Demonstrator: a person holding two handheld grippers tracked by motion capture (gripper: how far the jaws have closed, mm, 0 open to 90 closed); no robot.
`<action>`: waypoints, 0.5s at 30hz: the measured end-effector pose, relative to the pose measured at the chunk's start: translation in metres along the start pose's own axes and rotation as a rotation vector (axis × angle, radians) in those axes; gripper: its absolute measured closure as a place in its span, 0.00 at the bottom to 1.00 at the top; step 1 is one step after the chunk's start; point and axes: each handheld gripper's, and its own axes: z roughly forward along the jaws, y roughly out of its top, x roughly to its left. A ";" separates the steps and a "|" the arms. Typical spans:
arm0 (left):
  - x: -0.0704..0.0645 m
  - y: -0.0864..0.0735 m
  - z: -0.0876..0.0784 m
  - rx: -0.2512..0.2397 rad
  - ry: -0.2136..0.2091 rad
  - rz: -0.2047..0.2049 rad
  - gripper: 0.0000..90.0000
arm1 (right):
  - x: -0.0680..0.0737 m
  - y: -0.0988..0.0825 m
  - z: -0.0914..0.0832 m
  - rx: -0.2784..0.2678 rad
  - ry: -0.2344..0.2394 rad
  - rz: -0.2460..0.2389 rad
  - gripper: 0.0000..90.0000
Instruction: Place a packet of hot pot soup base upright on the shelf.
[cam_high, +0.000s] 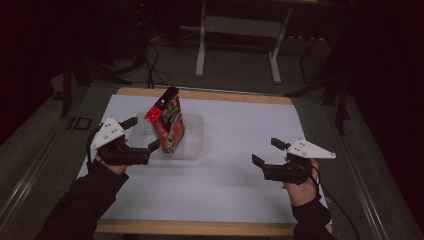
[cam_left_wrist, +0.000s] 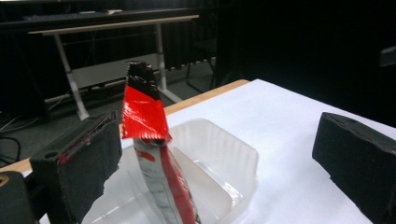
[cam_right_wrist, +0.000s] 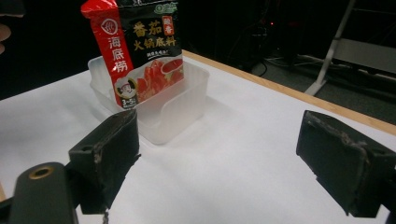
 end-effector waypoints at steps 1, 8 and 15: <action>0.000 0.000 0.000 0.000 0.000 0.000 0.02 | 0.000 0.000 0.000 0.000 0.000 0.000 0.14; -0.015 -0.009 -0.009 -0.007 -0.077 -0.013 0.02 | 0.002 -0.005 0.002 0.005 0.007 0.009 0.14; -0.022 -0.020 -0.008 0.008 -0.121 -0.017 0.02 | 0.003 -0.010 0.002 0.001 0.020 -0.003 0.15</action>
